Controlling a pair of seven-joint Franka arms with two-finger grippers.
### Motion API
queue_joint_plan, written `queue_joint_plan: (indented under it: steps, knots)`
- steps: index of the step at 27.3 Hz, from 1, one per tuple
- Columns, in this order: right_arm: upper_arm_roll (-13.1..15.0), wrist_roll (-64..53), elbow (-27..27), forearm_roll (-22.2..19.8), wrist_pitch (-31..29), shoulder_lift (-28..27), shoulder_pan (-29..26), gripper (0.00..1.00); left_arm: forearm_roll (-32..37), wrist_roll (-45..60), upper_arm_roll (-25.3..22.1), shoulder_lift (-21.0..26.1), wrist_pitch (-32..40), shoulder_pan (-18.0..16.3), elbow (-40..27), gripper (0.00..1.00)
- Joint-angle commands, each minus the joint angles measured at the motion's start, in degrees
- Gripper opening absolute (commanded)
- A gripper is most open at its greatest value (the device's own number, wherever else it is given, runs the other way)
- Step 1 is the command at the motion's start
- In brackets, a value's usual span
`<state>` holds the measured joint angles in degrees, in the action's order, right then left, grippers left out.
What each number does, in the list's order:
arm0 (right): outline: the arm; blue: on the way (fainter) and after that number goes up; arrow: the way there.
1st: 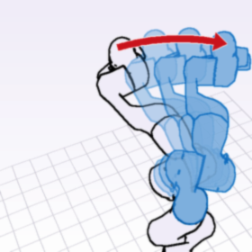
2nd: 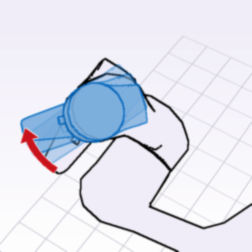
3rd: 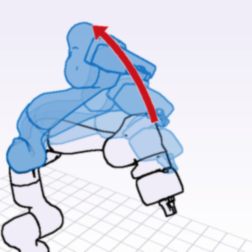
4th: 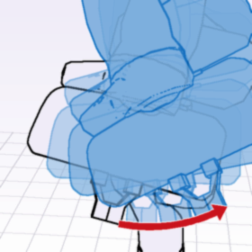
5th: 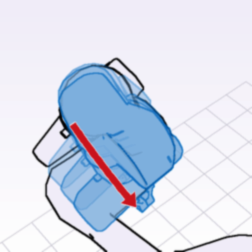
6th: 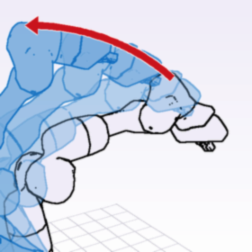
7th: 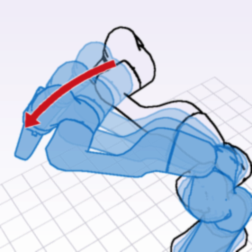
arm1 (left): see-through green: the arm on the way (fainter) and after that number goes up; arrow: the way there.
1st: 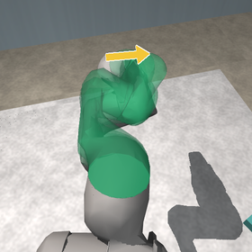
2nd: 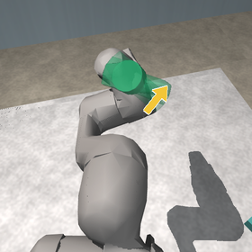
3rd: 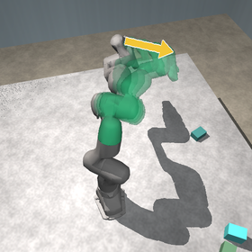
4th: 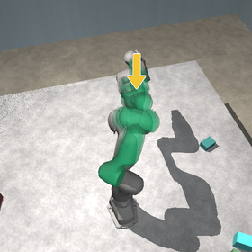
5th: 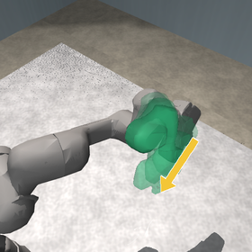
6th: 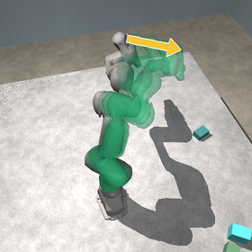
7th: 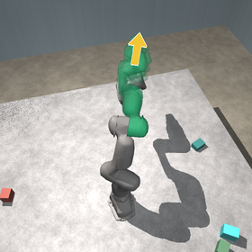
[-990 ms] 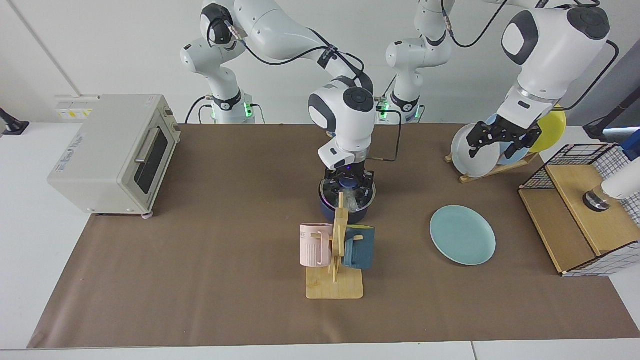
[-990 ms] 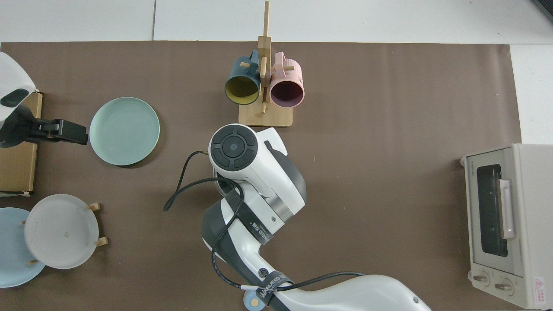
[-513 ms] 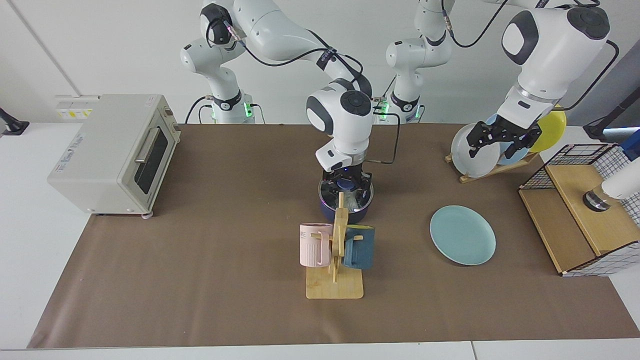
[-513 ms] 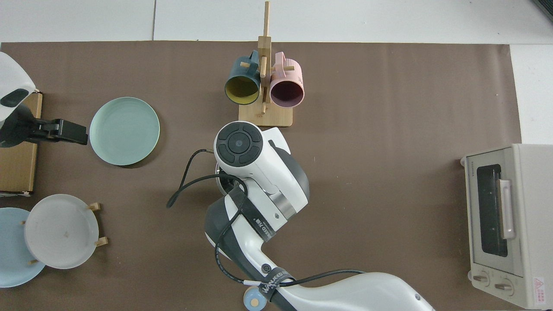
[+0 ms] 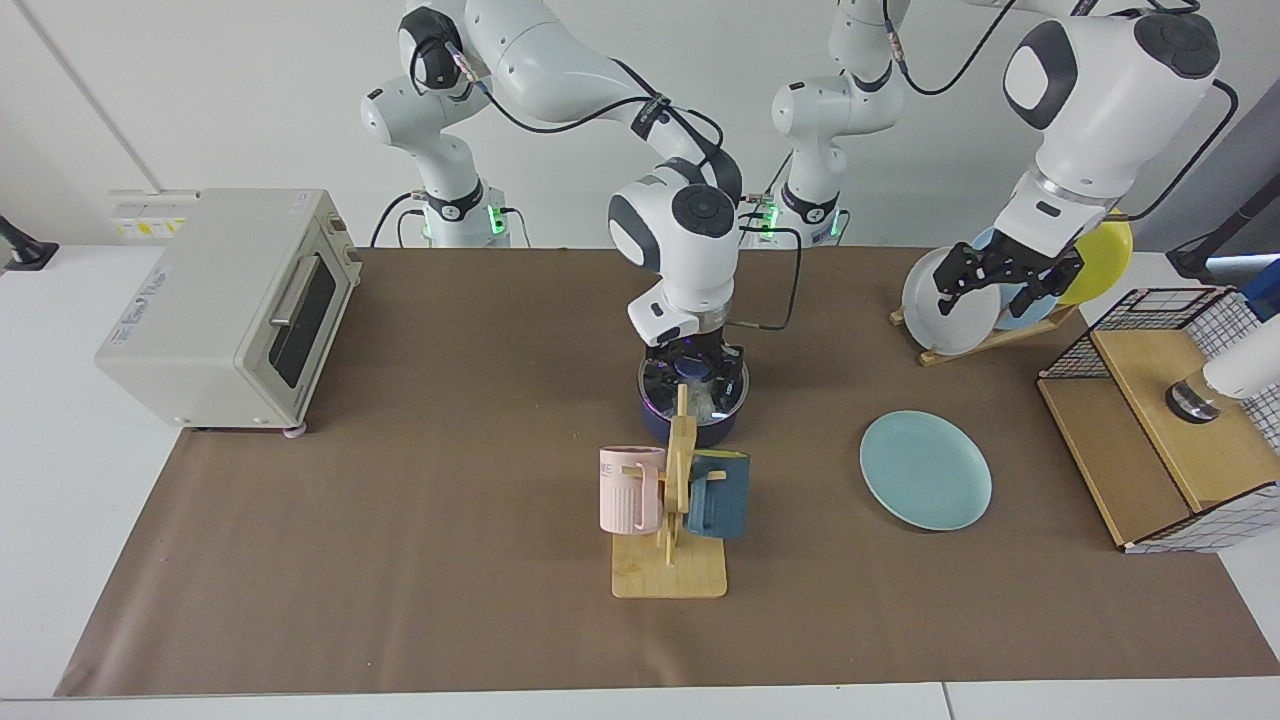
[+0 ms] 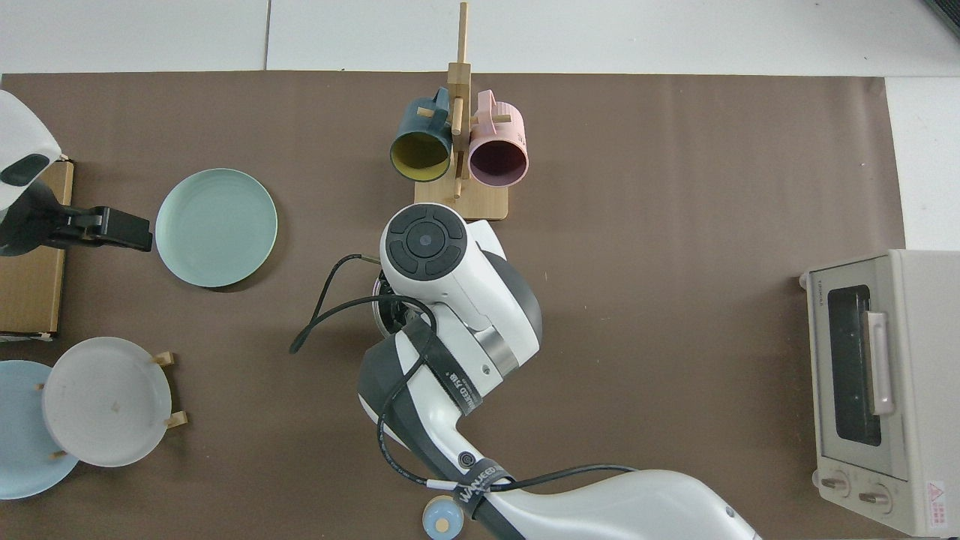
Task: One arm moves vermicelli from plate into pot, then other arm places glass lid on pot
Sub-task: 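Carry the glass lid with the right gripper over the saucepan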
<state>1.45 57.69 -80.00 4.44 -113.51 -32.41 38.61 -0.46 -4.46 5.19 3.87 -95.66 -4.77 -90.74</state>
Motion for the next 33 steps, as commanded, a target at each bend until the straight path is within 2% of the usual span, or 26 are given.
queue_joint_plan:
  steps: [1, 15, 24, 25, 26, 27, 30, 33]
  knots:
    - [-0.3, -0.6, -1.2, 0.0, 0.7, 0.7, -0.6, 0.00, 0.0, 0.6, -0.3, -0.6, 0.4, 0.4, 0.0, 1.00]
    - [-0.4, -0.7, -1.3, -2.5, 1.2, 0.7, -0.3, 0.00, 0.0, 0.6, -0.3, -0.6, 0.4, 0.4, 0.0, 1.00]
    - [-0.4, -0.7, -1.3, -2.2, 1.1, 0.7, -0.3, 0.00, 0.0, 0.6, -0.3, -0.6, 0.4, 0.4, 0.0, 1.00]
    - [-0.5, -0.7, -1.3, -2.6, 1.2, 0.7, -0.5, 0.09, 0.0, 0.6, -0.3, -0.6, 0.4, 0.4, 0.0, 1.00]
    - [-0.4, -0.7, -1.2, -2.6, 1.4, 0.7, -0.5, 0.51, 0.0, 0.6, -0.3, -0.6, 0.4, 0.4, 0.0, 1.00]
    - [-0.4, -0.9, -1.2, -2.8, 1.3, 0.7, -0.5, 1.00, 0.0, 0.6, -0.3, -0.6, 0.4, 0.4, 0.0, 1.00]
    - [-0.4, -3.0, -0.9, -3.1, 1.9, 0.8, -0.1, 1.00, 0.0, 0.6, -0.3, -0.6, 0.4, 0.4, 0.0, 1.00]
    - [-0.3, -4.3, 0.3, -3.0, 5.0, 1.1, -0.1, 1.00, 0.0, 0.6, -0.3, -0.6, 0.4, 0.4, 0.0, 1.00]
